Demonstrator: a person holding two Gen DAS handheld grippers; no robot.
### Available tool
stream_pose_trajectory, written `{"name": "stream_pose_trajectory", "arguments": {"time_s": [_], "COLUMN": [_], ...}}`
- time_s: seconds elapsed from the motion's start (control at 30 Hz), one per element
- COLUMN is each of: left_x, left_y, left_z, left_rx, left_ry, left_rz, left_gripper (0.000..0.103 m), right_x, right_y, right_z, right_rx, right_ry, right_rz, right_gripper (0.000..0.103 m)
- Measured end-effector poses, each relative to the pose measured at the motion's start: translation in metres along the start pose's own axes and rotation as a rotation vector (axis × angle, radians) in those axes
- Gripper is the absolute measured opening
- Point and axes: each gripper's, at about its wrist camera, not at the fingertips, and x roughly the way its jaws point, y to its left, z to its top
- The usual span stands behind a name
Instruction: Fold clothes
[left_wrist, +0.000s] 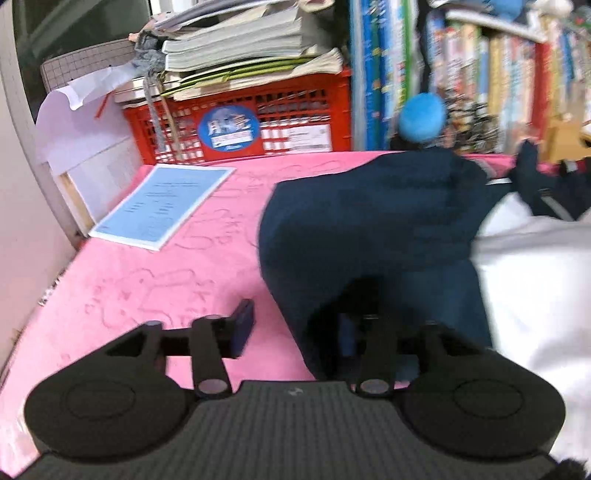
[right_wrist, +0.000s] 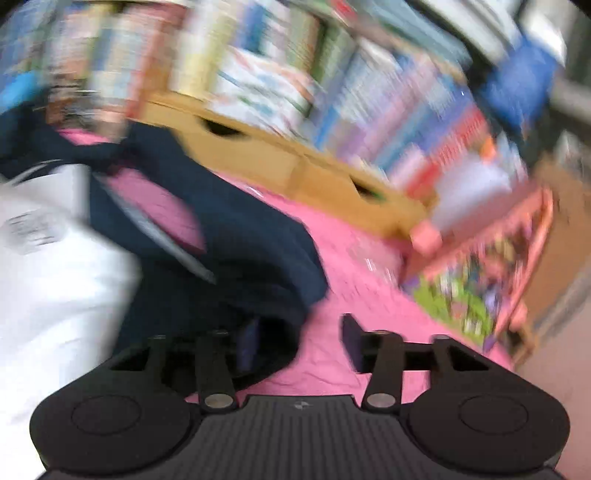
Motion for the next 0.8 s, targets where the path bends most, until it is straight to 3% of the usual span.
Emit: {"name": "stream_pose_trajectory", "arguments": {"time_s": [0.03, 0.13, 0.2, 0.33, 0.4, 0.6, 0.73, 0.8], "left_x": [-0.010, -0.040, -0.062, -0.096, -0.107, -0.140, -0.154, -0.157], "left_y": [-0.002, -0.007, -0.013, -0.028, -0.037, -0.058, -0.060, -0.061], "left_z": [-0.004, -0.020, -0.036, -0.068, -0.081, -0.114, -0.131, -0.134], "left_rx": [-0.002, 0.018, 0.051, 0.096, 0.094, 0.133, 0.133, 0.129], "left_ry": [-0.009, -0.032, -0.047, -0.042, -0.022, -0.015, 0.002, 0.006], "left_rz": [-0.028, -0.119, -0.179, -0.258, -0.293, -0.331, -0.330, -0.335], "left_gripper": [0.053, 0.061, 0.077, 0.080, 0.081, 0.092, 0.092, 0.093], "right_x": [-0.013, -0.048, -0.066, -0.089, -0.102, -0.140, -0.157, -0.163], "right_y": [0.006, 0.016, 0.017, 0.041, 0.051, 0.037, 0.031, 0.030], "right_z": [0.000, -0.008, -0.022, -0.050, -0.061, -0.085, -0.099, -0.103], "right_rx": [-0.022, -0.024, -0.010, -0.153, -0.184, -0.068, -0.051, -0.044], "right_ry": [-0.022, -0.050, -0.029, 0.019, 0.032, 0.056, 0.077, 0.096], "right_rz": [0.027, 0.146, 0.207, 0.116, 0.133, 0.273, 0.307, 0.365], "right_gripper": [0.080, 0.083, 0.084, 0.084, 0.084, 0.085, 0.085, 0.085]}}
